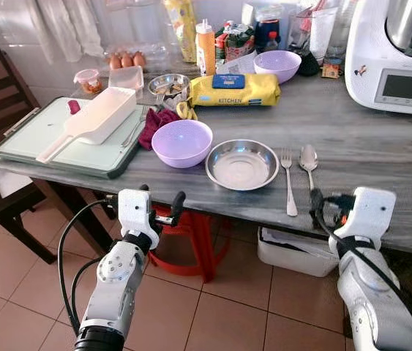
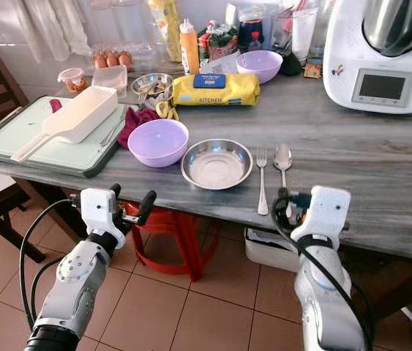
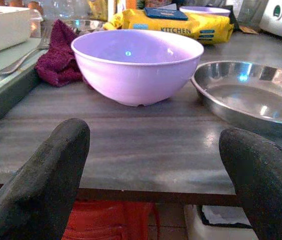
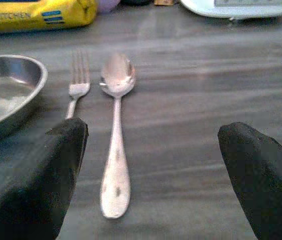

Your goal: Setting the table

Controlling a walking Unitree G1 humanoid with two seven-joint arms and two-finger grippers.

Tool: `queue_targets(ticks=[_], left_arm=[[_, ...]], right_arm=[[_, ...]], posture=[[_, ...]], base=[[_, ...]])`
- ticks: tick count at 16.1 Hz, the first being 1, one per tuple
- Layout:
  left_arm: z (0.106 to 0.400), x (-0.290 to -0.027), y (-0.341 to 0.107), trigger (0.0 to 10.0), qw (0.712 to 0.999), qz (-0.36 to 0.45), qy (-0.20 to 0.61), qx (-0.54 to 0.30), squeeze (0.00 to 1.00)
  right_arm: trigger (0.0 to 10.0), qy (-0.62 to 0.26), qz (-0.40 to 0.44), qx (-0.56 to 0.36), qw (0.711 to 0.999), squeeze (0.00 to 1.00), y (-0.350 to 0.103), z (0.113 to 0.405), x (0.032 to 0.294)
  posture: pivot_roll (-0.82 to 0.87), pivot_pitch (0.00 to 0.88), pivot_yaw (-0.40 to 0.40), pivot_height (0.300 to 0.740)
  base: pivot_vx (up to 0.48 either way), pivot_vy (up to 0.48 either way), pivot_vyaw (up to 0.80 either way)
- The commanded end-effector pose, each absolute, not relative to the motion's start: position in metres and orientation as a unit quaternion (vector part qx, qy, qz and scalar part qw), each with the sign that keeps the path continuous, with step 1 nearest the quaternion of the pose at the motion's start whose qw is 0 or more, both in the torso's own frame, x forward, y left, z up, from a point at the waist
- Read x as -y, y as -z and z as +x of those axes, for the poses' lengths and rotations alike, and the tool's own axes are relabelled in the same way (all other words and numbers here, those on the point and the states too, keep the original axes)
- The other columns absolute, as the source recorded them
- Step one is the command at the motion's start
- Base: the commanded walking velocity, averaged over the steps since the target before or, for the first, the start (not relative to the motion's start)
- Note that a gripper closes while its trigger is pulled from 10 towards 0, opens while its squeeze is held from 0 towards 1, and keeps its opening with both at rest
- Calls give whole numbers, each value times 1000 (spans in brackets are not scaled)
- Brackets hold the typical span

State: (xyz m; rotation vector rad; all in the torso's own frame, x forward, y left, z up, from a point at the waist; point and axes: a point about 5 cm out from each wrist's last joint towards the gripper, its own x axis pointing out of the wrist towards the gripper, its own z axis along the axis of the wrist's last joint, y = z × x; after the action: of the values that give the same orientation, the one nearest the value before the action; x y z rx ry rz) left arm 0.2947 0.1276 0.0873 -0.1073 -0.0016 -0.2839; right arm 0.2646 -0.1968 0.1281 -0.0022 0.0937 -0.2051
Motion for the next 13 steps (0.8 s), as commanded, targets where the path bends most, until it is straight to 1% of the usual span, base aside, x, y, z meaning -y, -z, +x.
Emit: queue_targets(ticks=[1, 3, 4, 6, 8, 9, 13], left_arm=[[294, -129, -89, 10000, 987, -51, 149, -1, 0], [292, -127, -88, 10000, 986, -56, 160, -8, 0], [291, -126, -88, 10000, 984, -56, 166, -11, 0], [290, -127, -88, 10000, 984, -54, 167, -12, 0], [289, -127, -88, 10000, 984, -54, 169, -13, 0], [288, -127, -89, 10000, 984, -53, 171, -13, 0], [287, -131, -90, 10000, 985, -50, 167, -15, 0]], right_arm=[[10000, 104, -11, -55, 993, 0, -128, 266, 194], [10000, 93, -11, -59, 994, 0, -129, 271, 187], [10000, 86, -18, -70, 994, 0, -128, 273, 181], [10000, 47, -39, -53, 997, 0, -134, 282, 164], [10000, 36, -27, -52, 998, 0, -136, 286, 158], [10000, 20, -23, -55, 998, 0, -136, 290, 150], [10000, 9, -17, -67, 998, 0, -132, 291, 145]], posture=[[-135, 53, 121, 740], [-134, 59, 123, 740], [-130, 67, 125, 740], [-125, 74, 129, 740], [-121, 76, 131, 740], [-115, 81, 129, 740], [-100, 84, 123, 740]], base=[[0, 0, 0], [0, 0, 0], [0, 0, 0], [0, 0, 0], [0, 0, 0], [0, 0, 0], [0, 0, 0]])
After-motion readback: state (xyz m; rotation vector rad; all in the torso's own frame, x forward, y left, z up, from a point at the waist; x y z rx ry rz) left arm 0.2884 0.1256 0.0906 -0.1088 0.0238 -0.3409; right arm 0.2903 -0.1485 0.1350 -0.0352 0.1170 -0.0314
